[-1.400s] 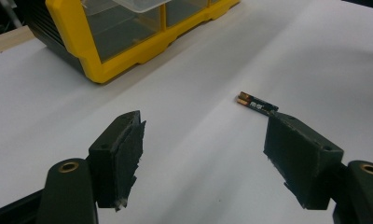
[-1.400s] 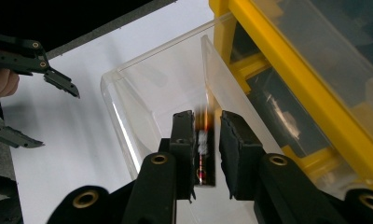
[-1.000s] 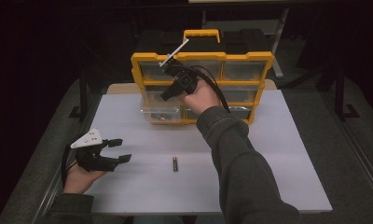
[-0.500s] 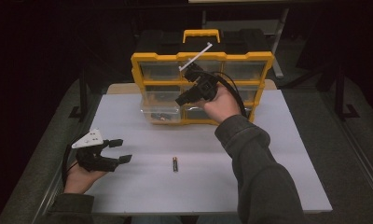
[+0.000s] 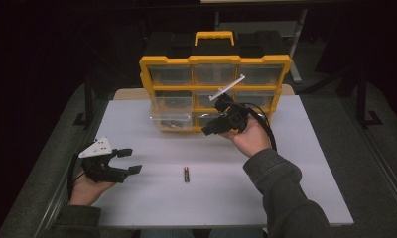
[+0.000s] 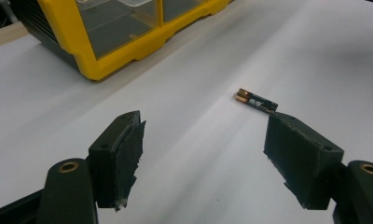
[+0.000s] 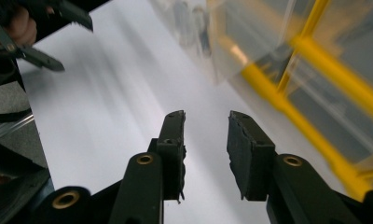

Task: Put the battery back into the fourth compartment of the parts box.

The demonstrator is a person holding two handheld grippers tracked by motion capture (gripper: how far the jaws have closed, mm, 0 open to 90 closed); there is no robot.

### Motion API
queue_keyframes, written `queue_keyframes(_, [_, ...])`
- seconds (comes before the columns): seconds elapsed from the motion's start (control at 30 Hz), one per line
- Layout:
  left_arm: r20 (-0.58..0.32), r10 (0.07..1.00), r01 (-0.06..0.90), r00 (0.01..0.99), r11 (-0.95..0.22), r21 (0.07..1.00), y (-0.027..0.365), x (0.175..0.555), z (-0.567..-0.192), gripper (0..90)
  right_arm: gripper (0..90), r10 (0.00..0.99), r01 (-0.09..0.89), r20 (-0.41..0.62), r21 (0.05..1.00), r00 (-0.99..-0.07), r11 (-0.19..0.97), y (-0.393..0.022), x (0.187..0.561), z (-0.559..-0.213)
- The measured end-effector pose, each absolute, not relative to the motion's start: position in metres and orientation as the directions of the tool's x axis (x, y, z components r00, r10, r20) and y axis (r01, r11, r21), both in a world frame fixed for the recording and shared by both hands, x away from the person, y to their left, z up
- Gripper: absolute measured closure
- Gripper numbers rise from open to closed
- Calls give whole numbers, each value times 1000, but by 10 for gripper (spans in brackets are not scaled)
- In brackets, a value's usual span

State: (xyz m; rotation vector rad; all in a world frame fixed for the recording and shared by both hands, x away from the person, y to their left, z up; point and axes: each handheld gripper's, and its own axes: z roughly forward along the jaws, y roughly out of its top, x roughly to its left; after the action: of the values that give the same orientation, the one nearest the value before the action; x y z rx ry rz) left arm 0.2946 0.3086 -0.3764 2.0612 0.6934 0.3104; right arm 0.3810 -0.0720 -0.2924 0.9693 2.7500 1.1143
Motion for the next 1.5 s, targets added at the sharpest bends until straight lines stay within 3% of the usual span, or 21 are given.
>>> queue_keyframes(0.4, [-61,588,369,807,-421,829,308,294,-377,277,570,565,570,227,604,-793,557,-67,368,-333])
queue_keyframes(0.97, [-59,591,369,805,-419,830,309,294,-378,277,502,545,580,247,544,-801,607,-25,353,-383])
queue_keyframes(1.5, [-62,588,369,807,-419,830,309,294,-378,277,517,528,563,220,475,-820,677,13,347,-419])
